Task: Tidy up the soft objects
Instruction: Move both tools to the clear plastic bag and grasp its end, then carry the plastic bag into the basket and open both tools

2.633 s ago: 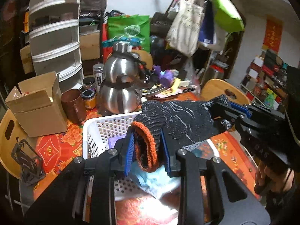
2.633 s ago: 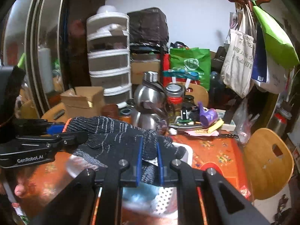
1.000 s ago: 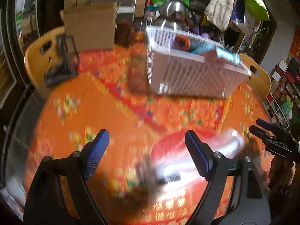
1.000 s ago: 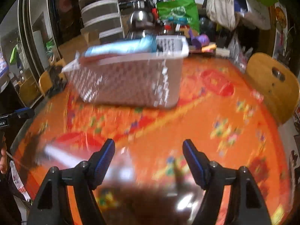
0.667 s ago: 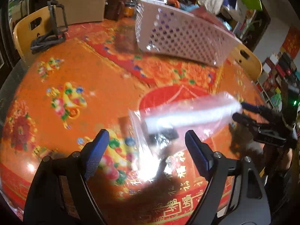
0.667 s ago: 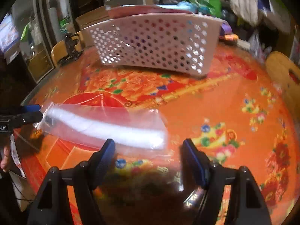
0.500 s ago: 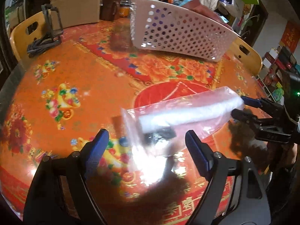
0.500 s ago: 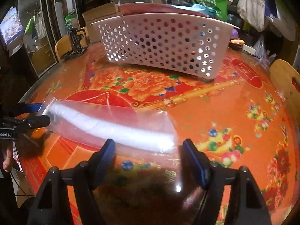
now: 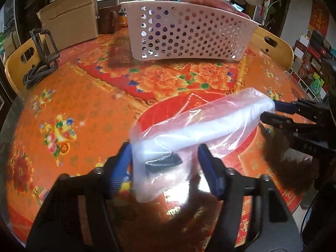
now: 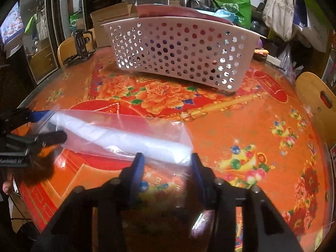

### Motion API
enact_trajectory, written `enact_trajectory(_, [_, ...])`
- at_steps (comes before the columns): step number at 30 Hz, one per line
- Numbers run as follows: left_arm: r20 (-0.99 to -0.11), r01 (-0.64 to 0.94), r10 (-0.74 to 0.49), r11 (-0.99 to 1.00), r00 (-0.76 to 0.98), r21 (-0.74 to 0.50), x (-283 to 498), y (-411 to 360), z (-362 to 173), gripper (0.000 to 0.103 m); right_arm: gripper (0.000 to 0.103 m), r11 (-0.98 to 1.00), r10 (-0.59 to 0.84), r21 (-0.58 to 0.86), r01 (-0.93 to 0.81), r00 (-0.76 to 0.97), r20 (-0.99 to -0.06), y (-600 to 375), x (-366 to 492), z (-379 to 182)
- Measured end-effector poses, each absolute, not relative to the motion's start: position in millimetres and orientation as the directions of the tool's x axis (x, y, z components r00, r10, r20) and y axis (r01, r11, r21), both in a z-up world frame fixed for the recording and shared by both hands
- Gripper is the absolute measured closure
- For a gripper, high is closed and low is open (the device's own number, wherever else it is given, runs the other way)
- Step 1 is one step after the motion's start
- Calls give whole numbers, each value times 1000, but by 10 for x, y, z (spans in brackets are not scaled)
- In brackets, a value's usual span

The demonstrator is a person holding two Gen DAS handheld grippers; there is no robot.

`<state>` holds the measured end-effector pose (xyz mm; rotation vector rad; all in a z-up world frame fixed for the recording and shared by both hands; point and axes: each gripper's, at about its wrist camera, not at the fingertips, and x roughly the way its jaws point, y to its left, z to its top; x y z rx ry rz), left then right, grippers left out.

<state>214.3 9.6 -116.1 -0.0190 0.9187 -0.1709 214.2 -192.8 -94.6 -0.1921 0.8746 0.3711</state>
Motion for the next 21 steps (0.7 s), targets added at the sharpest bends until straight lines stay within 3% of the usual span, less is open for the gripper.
enact_trajectory(4, [-785, 126, -175, 984, 594, -124, 2201, 211, -1145, 60, 75, 919, 240, -15, -395, 586, -774, -1928, 2135, -940])
enact_trajectory(10, [-768, 131, -206, 979, 606, -159, 2198, 269, -1146, 70, 92, 924, 254, 14, -382, 586, -770, -1990, 2141, -933])
enact_trajectory(21, [-730, 139, -230, 973, 643, -183, 2150, 316, -1039, 88, 97, 928, 292, 74, -366, 588, -754, -2083, 2144, -913])
